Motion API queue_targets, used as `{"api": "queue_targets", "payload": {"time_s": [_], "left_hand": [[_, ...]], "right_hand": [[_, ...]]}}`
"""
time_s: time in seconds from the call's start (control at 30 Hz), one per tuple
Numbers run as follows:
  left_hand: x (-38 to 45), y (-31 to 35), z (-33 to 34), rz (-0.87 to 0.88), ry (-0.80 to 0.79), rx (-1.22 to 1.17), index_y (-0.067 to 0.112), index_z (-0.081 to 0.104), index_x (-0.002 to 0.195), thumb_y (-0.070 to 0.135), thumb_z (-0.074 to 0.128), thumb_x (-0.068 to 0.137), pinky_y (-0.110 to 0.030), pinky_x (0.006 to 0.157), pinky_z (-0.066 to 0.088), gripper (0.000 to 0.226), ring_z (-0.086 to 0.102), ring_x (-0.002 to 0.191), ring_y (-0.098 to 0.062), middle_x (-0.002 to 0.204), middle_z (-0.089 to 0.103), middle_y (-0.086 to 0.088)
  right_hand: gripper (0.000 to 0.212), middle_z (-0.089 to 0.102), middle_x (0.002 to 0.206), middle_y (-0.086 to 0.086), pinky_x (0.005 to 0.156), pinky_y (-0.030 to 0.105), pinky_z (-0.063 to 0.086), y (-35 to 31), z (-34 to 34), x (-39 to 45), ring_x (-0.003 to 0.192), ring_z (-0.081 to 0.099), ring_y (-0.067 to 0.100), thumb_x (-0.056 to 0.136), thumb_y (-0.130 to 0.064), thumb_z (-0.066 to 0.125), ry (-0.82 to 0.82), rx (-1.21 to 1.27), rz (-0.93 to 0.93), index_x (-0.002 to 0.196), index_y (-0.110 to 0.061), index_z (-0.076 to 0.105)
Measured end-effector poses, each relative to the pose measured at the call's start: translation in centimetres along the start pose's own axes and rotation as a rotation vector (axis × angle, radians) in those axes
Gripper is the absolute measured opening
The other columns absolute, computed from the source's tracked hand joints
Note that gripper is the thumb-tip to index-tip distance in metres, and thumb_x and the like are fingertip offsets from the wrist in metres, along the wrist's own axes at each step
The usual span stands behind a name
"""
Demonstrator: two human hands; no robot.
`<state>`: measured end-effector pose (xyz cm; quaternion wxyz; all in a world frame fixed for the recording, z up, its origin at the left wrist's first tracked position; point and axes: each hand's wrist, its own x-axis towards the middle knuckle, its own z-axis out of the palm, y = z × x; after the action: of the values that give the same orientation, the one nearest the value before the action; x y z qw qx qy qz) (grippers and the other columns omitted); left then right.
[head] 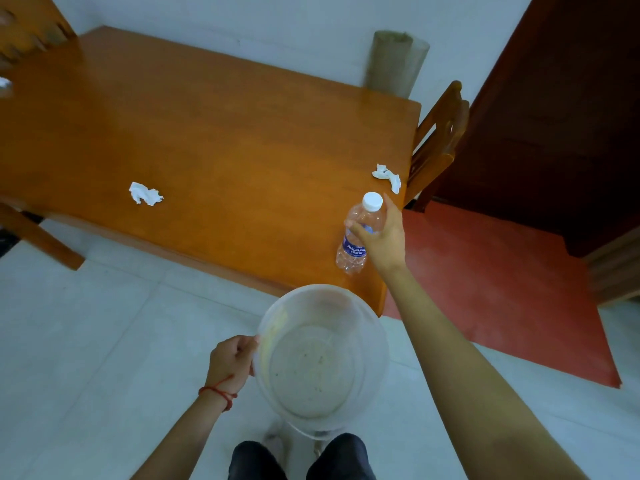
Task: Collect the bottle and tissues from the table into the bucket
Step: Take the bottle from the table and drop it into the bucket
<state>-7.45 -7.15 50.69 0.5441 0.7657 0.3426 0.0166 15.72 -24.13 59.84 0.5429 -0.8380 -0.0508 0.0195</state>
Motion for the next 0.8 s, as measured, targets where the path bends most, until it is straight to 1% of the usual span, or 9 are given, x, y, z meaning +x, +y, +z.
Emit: {"api": "queue_targets", "payload": {"time_s": [0.1, 0.17, 0.27, 0.37, 0.43, 0.57, 0.67, 0.73, 0.8], "left_hand": [[0.0, 0.0, 0.0, -0.008, -0.002, 0.011, -0.005, 0.063, 0.067, 0.033, 0.058, 0.083, -0.041, 0.066, 0.057, 0.042, 0.066, 0.061, -0.034, 0.045, 0.062, -0.002], [-0.1, 0.1, 0.0, -0.008, -0.001, 0.008, -0.006, 0.063, 0.066, 0.032, 0.058, 0.083, -0.041, 0.067, 0.057, 0.042, 0.065, 0.06, -0.034, 0.045, 0.062, -0.003], [-0.2, 0.2, 0.0, 0.005, 0.012, 0.001, -0.009, 0.061, 0.064, 0.039, 0.052, 0.077, -0.04, 0.067, 0.056, 0.05, 0.065, 0.061, -0.036, 0.056, 0.065, -0.022], [0.0, 0.1, 0.1, 0.01, 0.005, 0.025, -0.009, 0.062, 0.066, 0.033, 0.056, 0.084, -0.044, 0.069, 0.057, 0.046, 0.065, 0.062, -0.037, 0.051, 0.062, -0.016], [0.1, -0.1, 0.1, 0.014, 0.009, 0.038, -0.009, 0.062, 0.067, 0.028, 0.056, 0.087, -0.045, 0.07, 0.057, 0.042, 0.065, 0.062, -0.038, 0.052, 0.062, -0.012], [0.2, -0.3, 0.0, 0.007, -0.013, 0.05, -0.005, 0.063, 0.067, 0.023, 0.054, 0.089, -0.044, 0.071, 0.057, 0.036, 0.065, 0.062, -0.036, 0.054, 0.062, -0.011], [0.0, -0.1, -0.2, 0.009, -0.034, 0.034, -0.005, 0.063, 0.067, 0.035, 0.052, 0.081, -0.041, 0.069, 0.056, 0.044, 0.064, 0.057, -0.031, 0.052, 0.062, -0.008], [-0.1, 0.0, -0.3, 0.012, -0.035, 0.037, -0.008, 0.063, 0.067, 0.028, 0.054, 0.086, -0.04, 0.07, 0.054, 0.042, 0.064, 0.058, -0.032, 0.052, 0.061, -0.01], [-0.2, 0.0, -0.5, 0.016, -0.034, 0.034, -0.006, 0.063, 0.064, 0.02, 0.054, 0.089, -0.042, 0.07, 0.056, 0.036, 0.062, 0.057, -0.031, 0.053, 0.062, -0.012]], "right_hand": [[0.083, 0.042, 0.14, 0.005, 0.104, 0.044, 0.041, 0.5, 0.6, 0.7, 0.129, 0.04, 0.022, 0.069, -0.029, 0.078, -0.041, -0.023, 0.029, 0.137, -0.018, 0.032], [0.078, 0.047, 0.136, 0.005, 0.1, 0.044, 0.046, 0.6, 0.6, 0.6, 0.125, 0.045, 0.022, 0.069, -0.027, 0.078, -0.034, -0.025, 0.037, 0.134, -0.018, 0.036], [0.069, 0.053, 0.125, 0.001, 0.091, 0.032, 0.047, -0.3, 0.1, -0.1, 0.116, 0.05, 0.018, 0.071, -0.025, 0.076, 0.03, 0.038, 0.001, 0.128, -0.015, 0.04], [0.062, 0.057, 0.116, -0.003, 0.086, 0.024, 0.046, -2.1, -1.1, -1.5, 0.106, 0.055, 0.013, 0.072, -0.029, 0.075, 0.144, 0.109, -0.038, 0.123, -0.017, 0.043], [0.062, 0.058, 0.113, -0.006, 0.079, 0.012, 0.047, -2.9, -1.8, -2.6, 0.1, 0.057, 0.007, 0.073, -0.03, 0.074, 0.163, 0.186, -0.021, 0.124, -0.018, 0.042], [0.057, 0.057, 0.112, -0.005, 0.064, 0.003, 0.046, -2.4, -1.5, -5.9, 0.093, 0.057, 0.001, 0.077, -0.029, 0.071, 0.048, 0.252, 0.099, 0.123, -0.018, 0.039], [0.048, 0.058, 0.1, -0.012, 0.059, 0.006, 0.046, -0.8, 0.1, -8.8, 0.087, 0.058, -0.003, 0.078, -0.03, 0.07, -0.104, 0.167, 0.191, 0.114, -0.018, 0.042], [0.042, 0.059, 0.096, -0.014, 0.06, 0.01, 0.045, 0.3, 1.4, -10.5, 0.088, 0.061, 0.003, 0.077, -0.032, 0.071, -0.171, 0.077, 0.235, 0.107, -0.019, 0.045], [0.045, 0.061, 0.104, -0.005, 0.063, 0.016, 0.046, 1.5, 2.5, -11.9, 0.089, 0.06, 0.012, 0.077, -0.034, 0.07, -0.202, 0.005, 0.295, 0.109, -0.019, 0.044]]}}
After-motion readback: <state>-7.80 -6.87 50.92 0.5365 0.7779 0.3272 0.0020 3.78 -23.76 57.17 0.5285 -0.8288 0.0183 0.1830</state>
